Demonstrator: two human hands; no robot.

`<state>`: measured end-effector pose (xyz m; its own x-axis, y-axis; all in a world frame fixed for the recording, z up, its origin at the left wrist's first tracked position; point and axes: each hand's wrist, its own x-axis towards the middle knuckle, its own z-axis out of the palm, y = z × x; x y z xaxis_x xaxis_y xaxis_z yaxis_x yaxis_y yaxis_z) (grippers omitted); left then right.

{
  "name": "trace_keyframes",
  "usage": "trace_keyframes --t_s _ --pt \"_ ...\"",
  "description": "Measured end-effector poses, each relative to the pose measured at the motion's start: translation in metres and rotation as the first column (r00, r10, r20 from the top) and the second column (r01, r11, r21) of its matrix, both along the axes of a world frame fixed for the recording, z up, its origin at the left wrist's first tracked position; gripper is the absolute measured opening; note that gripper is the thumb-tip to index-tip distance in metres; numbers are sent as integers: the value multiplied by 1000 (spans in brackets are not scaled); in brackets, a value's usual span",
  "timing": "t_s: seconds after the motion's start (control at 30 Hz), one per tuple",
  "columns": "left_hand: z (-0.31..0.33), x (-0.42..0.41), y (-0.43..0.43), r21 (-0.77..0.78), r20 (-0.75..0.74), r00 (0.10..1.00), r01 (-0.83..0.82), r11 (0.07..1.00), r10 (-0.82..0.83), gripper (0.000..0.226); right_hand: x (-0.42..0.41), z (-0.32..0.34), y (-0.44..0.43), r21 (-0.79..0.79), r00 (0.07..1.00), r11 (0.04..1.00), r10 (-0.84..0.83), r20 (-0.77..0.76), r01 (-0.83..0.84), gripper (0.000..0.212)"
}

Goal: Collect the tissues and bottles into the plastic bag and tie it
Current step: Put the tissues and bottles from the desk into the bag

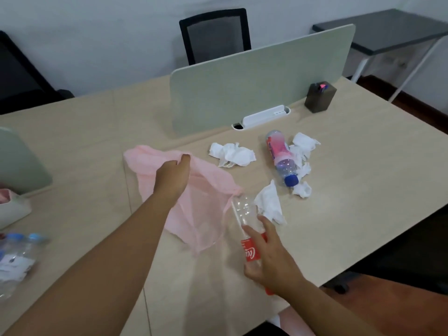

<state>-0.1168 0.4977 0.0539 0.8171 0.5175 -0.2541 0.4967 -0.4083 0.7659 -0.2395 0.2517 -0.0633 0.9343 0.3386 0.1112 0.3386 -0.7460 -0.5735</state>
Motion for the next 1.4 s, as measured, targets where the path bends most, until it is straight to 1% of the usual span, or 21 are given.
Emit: trace_keyframes --t_s 0.1,0.17,0.27,0.33,0.5,0.57,0.6,0.63,0.67,0.73,0.8,0.83,0.9,0.97,1.03,1.1,1.17,1.23,1.27,1.33,1.4 --pt "0 7 -1 -19 -52 999 11 1000 -12 64 18 3 15 -51 974 979 192 -122 -199 81" --pt "-2 5 -3 -20 -44 998 32 999 -33 59 39 7 29 -34 955 964 257 -149 -265 79" --pt "0 -5 -9 21 -22 997 72 997 -71 50 79 15 54 -26 950 963 258 -175 -267 80" --pt "-1 -12 -13 48 -21 997 77 996 -76 47 104 18 72 -61 951 963 249 -185 -264 81" --pt "-9 -16 -23 28 -8 1000 -13 1000 13 40 137 -11 94 -240 945 922 259 -199 -304 73" --pt "-12 -13 -28 37 0 999 -43 998 43 39 140 -16 90 -263 934 906 277 -224 -331 75" --pt "-13 -11 -30 35 6 998 -60 998 59 39 140 -13 84 -262 933 901 302 -194 -346 76" --pt "-13 -8 -32 33 11 997 -74 997 73 38 140 -7 76 -254 943 909 307 -127 -330 75" --pt "-13 -4 -34 33 21 996 -83 996 82 39 139 -4 64 -231 963 935 265 -48 -269 72" --pt "-16 3 -38 33 46 995 -89 995 88 41 138 -10 32 -173 996 983 65 55 -55 64" --pt "-19 9 -44 34 53 995 -83 996 81 45 133 -28 -5 -193 991 973 -117 66 128 62" --pt "-21 12 -46 37 48 996 -77 996 75 46 130 -35 -21 -228 986 960 -151 70 164 63" --pt "-25 15 -50 40 22 997 -71 997 70 49 121 -52 -45 -316 992 941 -101 68 118 59" --pt "-27 16 -52 25 5 997 -75 997 75 49 116 -64 -57 -324 995 945 -13 100 45 45" --pt "-26 18 -53 9 1 997 -81 997 81 48 119 -63 -53 -221 997 975 32 67 -16 40" --pt "-22 20 -54 -2 14 995 -97 995 97 46 125 -50 -32 -64 996 996 62 62 -58 28" --pt "-15 23 -55 -9 29 994 -104 994 105 45 132 -25 -5 66 986 986 146 83 -151 25" --pt "-9 25 -56 -5 44 993 -113 994 114 46 141 1 22 119 956 954 260 135 -276 29" --pt "-6 26 -56 -3 52 991 -120 993 120 47 144 11 35 111 935 933 328 133 -343 35" --pt "-2 28 -56 3 59 991 -124 992 124 49 150 26 53 2 897 897 442 -23 -442 59" --pt "0 31 -55 7 57 990 -128 992 128 54 155 29 57 -94 885 883 448 -127 -460 79"
